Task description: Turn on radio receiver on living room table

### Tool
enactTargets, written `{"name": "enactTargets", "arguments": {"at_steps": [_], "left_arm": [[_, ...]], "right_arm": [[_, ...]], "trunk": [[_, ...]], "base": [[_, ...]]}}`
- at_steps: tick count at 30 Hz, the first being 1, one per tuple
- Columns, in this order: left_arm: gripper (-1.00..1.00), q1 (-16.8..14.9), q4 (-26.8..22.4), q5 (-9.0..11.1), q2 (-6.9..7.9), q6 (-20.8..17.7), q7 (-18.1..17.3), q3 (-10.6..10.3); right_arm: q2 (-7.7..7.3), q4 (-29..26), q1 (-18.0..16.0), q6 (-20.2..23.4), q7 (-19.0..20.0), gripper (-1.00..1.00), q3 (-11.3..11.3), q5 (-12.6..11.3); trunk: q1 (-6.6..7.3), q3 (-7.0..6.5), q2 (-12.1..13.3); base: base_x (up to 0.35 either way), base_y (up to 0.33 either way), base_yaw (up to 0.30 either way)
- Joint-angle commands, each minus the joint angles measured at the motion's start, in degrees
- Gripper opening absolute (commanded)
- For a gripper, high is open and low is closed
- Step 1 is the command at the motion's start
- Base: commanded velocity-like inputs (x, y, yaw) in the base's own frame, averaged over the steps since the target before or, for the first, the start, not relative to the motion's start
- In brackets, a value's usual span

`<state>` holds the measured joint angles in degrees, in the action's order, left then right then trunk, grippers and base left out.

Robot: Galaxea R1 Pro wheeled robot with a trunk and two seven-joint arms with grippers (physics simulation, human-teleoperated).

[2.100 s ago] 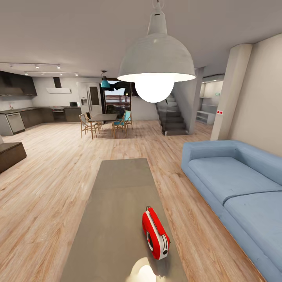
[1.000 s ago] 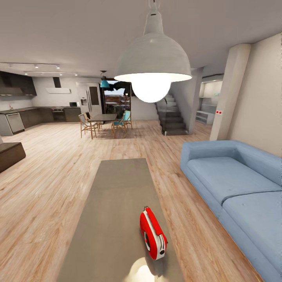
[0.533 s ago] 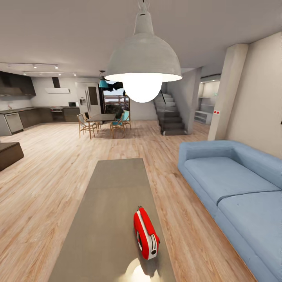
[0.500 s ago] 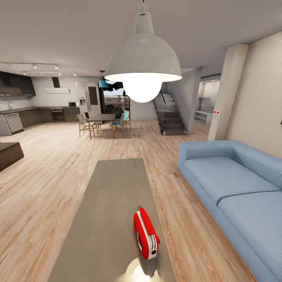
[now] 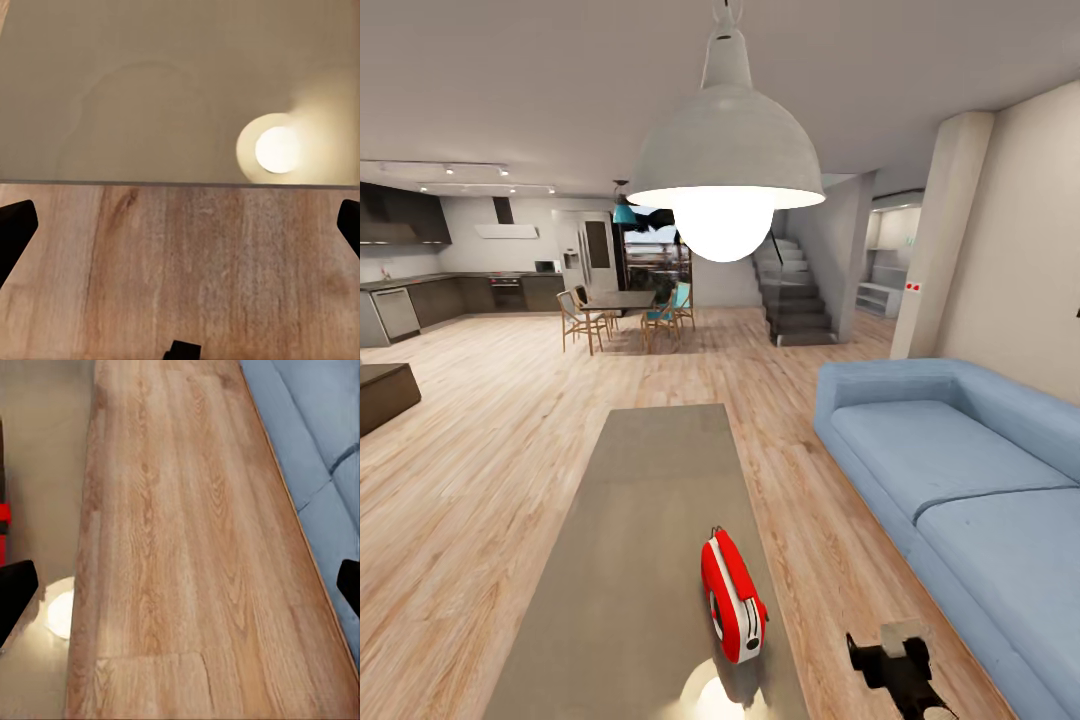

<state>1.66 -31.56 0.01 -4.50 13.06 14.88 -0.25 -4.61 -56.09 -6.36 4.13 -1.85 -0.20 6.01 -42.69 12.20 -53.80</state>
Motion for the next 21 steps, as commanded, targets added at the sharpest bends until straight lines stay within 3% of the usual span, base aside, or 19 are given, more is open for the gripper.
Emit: {"name": "enactTargets", "arguments": {"at_steps": [1,4,8,9,12,15,18,21], "left_arm": [[1.0,0.01,0.0,0.06,0.01,-0.02,-0.01,0.03],[1.0,0.01,0.0,0.17,0.07,-0.04,0.02,0.06],[1.0,0.01,-0.04,0.02,0.09,-0.08,0.08,0.07],[1.0,0.01,-0.09,-0.1,0.12,-0.12,0.13,0.07],[1.0,0.01,-0.14,-0.1,0.13,-0.13,0.14,0.08],[1.0,0.01,-0.4,-0.1,0.1,-0.24,0.15,0.02],[1.0,0.01,-2.91,-0.09,0.04,-0.61,0.12,0.0],[1.0,0.01,-4.57,-0.15,0.06,-0.74,0.08,-0.01]], "right_arm": [[0.01,-1.86,-1.32,2.47,0.18,1.0,0.01,-0.12],[0.05,-3.97,-5.45,6.15,0.88,1.0,0.02,-0.28],[0.3,-4.8,-9.08,7.47,2.36,1.0,-0.02,-1.13],[0.59,-5.39,-14.01,8.95,3.98,1.0,-0.06,-1.95],[0.79,-5.49,-17.6,11.78,4.48,1.0,-0.06,-2.19],[2.79,-5.51,-22.18,17.38,4.88,1.0,-0.24,-2.56],[6.63,-5.52,-26.14,24.73,5.01,1.0,-2.49,-2.55],[7.76,-5.35,-28.69,29.19,4.97,1.0,-4.97,-2.7]], "trunk": [[0.0,0.01,0.0],[0.0,0.01,0.0],[0.0,0.01,0.0],[0.0,0.01,0.0],[0.0,0.01,0.0],[0.0,0.01,0.0],[0.0,0.01,0.0],[0.0,0.01,0.0]], "base": [[0.0,0.0,0.0],[0.0,0.0,0.0],[0.0,0.0,0.0],[0.0,0.0,0.0],[0.0,0.0,0.0],[0.0,0.0,0.0],[0.0,0.0,0.0],[0.0,0.0,0.0]]}}
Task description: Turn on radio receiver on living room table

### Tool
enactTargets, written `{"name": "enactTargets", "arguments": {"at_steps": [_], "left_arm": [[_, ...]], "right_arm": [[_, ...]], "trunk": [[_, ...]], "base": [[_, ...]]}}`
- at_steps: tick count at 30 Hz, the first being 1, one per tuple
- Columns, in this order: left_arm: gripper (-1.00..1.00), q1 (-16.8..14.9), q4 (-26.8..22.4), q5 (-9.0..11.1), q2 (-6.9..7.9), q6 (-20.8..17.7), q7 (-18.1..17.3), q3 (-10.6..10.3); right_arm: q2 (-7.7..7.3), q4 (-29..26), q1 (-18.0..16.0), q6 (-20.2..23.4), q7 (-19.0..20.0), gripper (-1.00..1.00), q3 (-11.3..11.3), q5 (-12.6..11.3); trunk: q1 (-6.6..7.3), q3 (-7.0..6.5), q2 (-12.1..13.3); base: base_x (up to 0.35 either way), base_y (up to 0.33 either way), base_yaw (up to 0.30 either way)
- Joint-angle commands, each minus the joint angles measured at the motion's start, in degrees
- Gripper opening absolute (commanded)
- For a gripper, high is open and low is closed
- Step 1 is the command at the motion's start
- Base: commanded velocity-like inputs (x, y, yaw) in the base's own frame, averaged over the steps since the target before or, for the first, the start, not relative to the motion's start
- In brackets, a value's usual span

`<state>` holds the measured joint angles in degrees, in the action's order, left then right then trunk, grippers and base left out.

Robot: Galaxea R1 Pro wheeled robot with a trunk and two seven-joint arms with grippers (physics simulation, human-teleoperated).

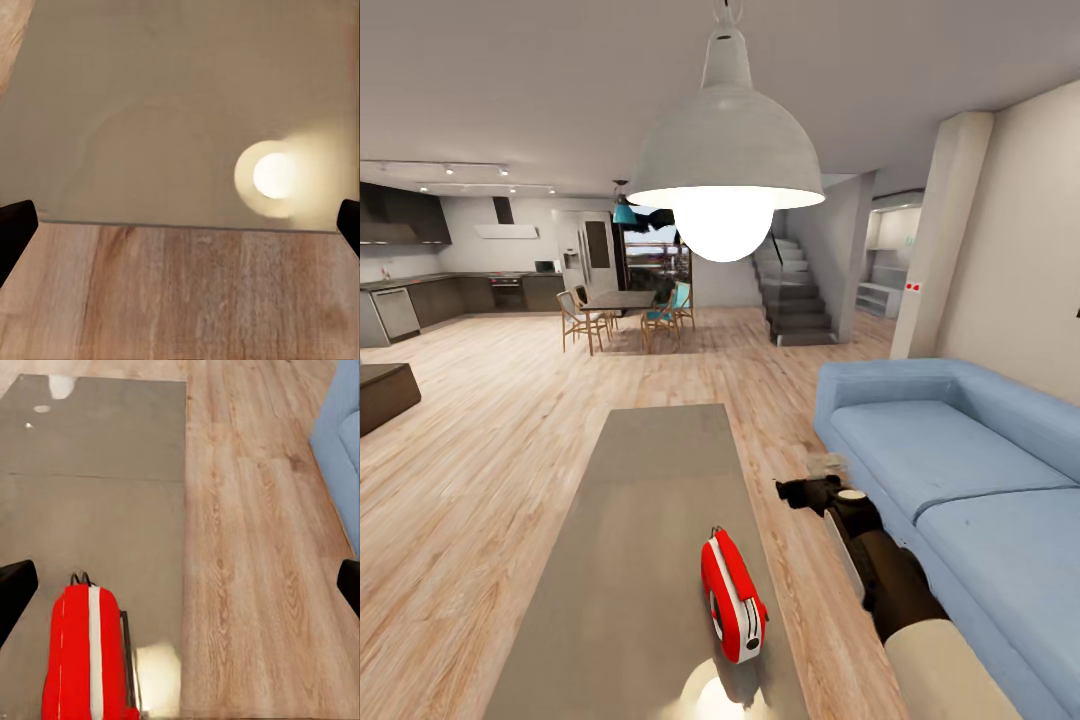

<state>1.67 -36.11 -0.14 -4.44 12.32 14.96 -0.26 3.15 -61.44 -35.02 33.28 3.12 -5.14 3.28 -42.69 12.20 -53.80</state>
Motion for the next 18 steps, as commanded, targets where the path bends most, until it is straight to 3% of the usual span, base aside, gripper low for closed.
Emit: {"name": "enactTargets", "arguments": {"at_steps": [1,7,9,12,18], "left_arm": [[1.0,0.0,-0.51,0.01,0.05,-0.04,-0.01,0.0],[1.0,0.0,-4.27,0.03,-0.06,-0.92,-0.15,0.04],[1.0,0.0,-6.86,0.13,-0.18,-4.17,-0.11,0.02],[1.0,0.0,-9.51,0.36,-0.23,-7.89,-0.24,0.05],[1.0,0.0,-10.94,0.6,0.06,-9.6,-0.45,0.15]], "right_arm": [[0.29,0.15,-1.29,2.27,-0.02,1.0,-0.94,-0.09],[0.73,0.55,-5.44,13.6,-0.07,1.0,-2.59,-0.13],[0.77,0.68,-6.0,17.08,0.01,1.0,-2.8,-0.19],[0.93,0.76,-6.27,18.94,0.03,1.0,-2.95,-0.26],[1.09,0.9,-6.45,22.18,0.04,1.0,-2.94,-0.52]], "trunk": [[0.0,0.0,0.0],[0.0,0.0,0.0],[0.0,0.0,0.0],[0.0,0.0,0.0],[0.0,0.0,0.0]], "base": [[0.0,0.0,0.0],[0.0,0.0,0.0],[0.0,0.0,0.0],[0.0,0.0,0.0],[0.0,0.0,0.0]]}}
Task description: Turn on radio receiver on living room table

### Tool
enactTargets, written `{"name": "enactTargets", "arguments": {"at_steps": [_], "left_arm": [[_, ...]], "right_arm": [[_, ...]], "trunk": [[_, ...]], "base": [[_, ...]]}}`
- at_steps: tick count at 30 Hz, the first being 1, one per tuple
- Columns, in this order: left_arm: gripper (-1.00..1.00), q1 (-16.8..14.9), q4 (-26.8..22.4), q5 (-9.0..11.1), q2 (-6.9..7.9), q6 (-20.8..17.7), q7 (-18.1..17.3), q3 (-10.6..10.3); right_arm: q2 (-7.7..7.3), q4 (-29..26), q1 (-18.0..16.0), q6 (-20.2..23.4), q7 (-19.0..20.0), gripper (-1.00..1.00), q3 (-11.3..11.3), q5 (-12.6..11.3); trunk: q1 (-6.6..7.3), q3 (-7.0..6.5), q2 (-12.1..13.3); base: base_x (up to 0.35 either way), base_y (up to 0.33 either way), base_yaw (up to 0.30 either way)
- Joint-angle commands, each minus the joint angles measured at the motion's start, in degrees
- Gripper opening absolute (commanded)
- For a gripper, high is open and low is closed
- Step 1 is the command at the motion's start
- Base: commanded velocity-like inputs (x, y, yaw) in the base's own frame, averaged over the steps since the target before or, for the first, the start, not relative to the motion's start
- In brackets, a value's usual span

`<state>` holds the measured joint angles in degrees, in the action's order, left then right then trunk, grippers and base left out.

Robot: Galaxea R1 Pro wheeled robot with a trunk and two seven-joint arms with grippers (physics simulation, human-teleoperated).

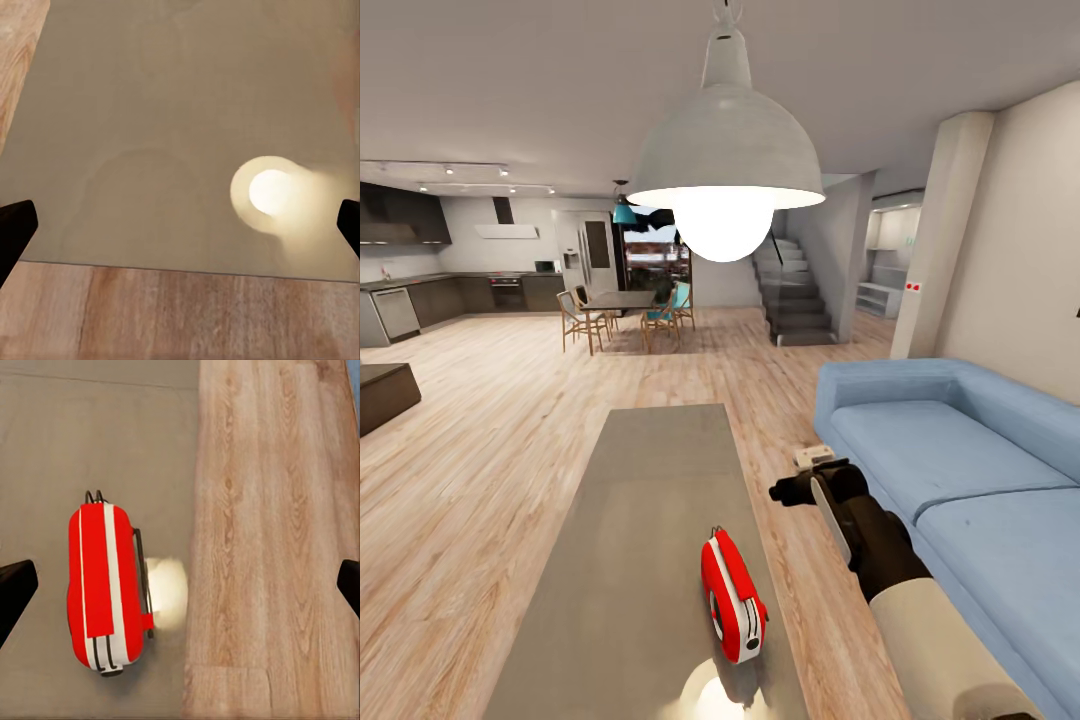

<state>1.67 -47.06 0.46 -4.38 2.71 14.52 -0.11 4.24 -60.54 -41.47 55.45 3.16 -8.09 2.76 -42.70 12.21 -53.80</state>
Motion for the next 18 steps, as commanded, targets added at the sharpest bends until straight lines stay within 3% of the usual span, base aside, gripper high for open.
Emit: {"name": "enactTargets", "arguments": {"at_steps": [1,5,7,8,10,18], "left_arm": [[1.0,0.0,-0.01,0.03,-0.02,-0.02,-0.06,0.01],[1.0,0.0,0.09,0.06,-0.17,-0.06,-0.21,0.0],[1.0,0.0,0.13,0.07,-0.11,-0.07,-0.29,0.0],[1.0,0.0,0.17,-0.02,0.02,-0.08,-0.3,0.04],[1.0,0.0,0.14,-0.12,0.07,-0.08,-0.26,0.08],[1.0,0.0,0.21,-0.5,0.05,-0.08,-0.07,0.1]], "right_arm": [[0.01,0.03,0.0,0.24,0.02,1.0,-0.02,0.0],[0.33,0.41,0.0,0.73,0.11,1.0,-0.25,0.04],[0.59,0.57,0.01,0.6,0.06,1.0,-1.27,0.3],[0.71,0.65,0.01,-0.21,-0.06,1.0,-3.23,0.49],[0.74,0.71,0.03,-0.91,-0.42,1.0,-4.51,0.46],[-0.06,0.67,0.05,-1.28,-0.65,1.0,-4.94,0.83]], "trunk": [[0.0,0.0,0.0],[0.0,0.0,0.0],[0.0,0.0,0.0],[0.0,0.0,0.0],[0.0,0.0,0.0],[0.0,0.0,0.0]], "base": [[0.0,0.0,0.0],[0.0,0.0,0.0],[0.0,0.0,0.0],[0.0,0.0,0.0],[0.0,0.0,0.0],[0.0,0.0,0.0]]}}
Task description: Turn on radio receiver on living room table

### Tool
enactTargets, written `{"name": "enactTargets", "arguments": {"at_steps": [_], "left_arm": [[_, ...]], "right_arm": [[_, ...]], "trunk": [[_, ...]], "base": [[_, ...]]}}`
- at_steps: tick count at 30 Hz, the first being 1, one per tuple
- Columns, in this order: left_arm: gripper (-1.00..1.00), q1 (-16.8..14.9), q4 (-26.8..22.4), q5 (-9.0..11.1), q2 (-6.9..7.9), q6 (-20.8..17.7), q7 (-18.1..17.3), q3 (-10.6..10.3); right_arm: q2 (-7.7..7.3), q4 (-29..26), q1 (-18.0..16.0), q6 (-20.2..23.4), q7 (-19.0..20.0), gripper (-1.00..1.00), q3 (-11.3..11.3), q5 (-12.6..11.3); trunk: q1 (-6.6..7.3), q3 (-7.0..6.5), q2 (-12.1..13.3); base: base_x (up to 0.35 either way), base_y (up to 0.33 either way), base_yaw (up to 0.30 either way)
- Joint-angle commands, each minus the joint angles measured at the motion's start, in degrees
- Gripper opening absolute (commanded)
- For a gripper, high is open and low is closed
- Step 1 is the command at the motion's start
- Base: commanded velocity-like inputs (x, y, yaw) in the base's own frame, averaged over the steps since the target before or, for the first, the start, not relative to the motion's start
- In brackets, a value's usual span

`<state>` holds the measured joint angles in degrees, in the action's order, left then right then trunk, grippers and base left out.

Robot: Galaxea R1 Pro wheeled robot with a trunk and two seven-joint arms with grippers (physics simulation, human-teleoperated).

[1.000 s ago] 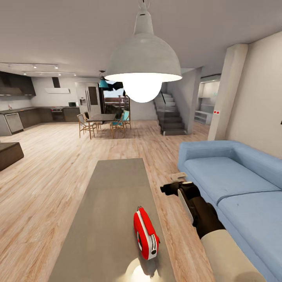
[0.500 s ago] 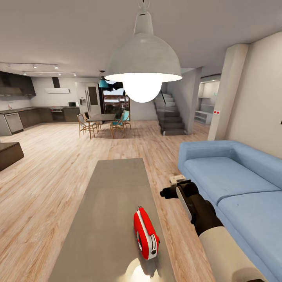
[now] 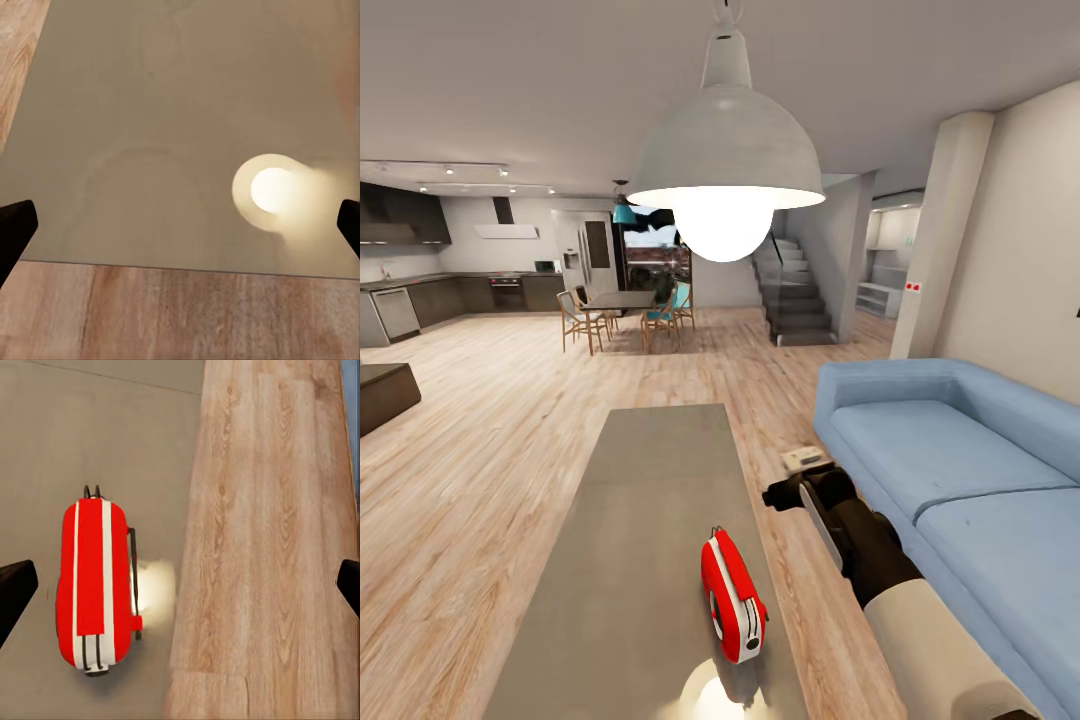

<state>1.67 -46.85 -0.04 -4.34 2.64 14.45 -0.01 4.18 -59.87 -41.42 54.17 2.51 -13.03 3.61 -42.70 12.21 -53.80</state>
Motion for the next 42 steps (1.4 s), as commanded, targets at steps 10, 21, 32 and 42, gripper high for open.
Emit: {"name": "enactTargets", "arguments": {"at_steps": [10,21,32,42], "left_arm": [[1.0,0.0,0.02,-0.14,0.02,0.01,0.14,0.03],[1.0,0.0,0.09,-0.14,-0.06,-0.07,0.28,0.01],[1.0,0.0,0.09,-0.06,-0.04,-0.04,0.34,0.01],[1.0,0.0,0.09,-0.08,-0.08,0.0,0.32,0.0]], "right_arm": [[-1.92,-0.4,0.02,-0.03,0.0,1.0,0.81,0.2],[-2.07,-0.5,0.01,-0.11,0.38,1.0,7.69,0.25],[-2.08,-0.51,0.02,-0.07,0.47,1.0,9.41,0.27],[-2.08,-0.51,0.02,-0.1,0.55,1.0,8.92,0.09]], "trunk": [[0.0,0.0,0.0],[0.0,0.0,0.0],[0.0,0.0,0.0],[0.0,0.0,0.0]], "base": [[0.0,0.0,0.0],[0.071,0.0,0.0],[0.277,0.0,0.0],[0.023,0.0,0.0]]}}
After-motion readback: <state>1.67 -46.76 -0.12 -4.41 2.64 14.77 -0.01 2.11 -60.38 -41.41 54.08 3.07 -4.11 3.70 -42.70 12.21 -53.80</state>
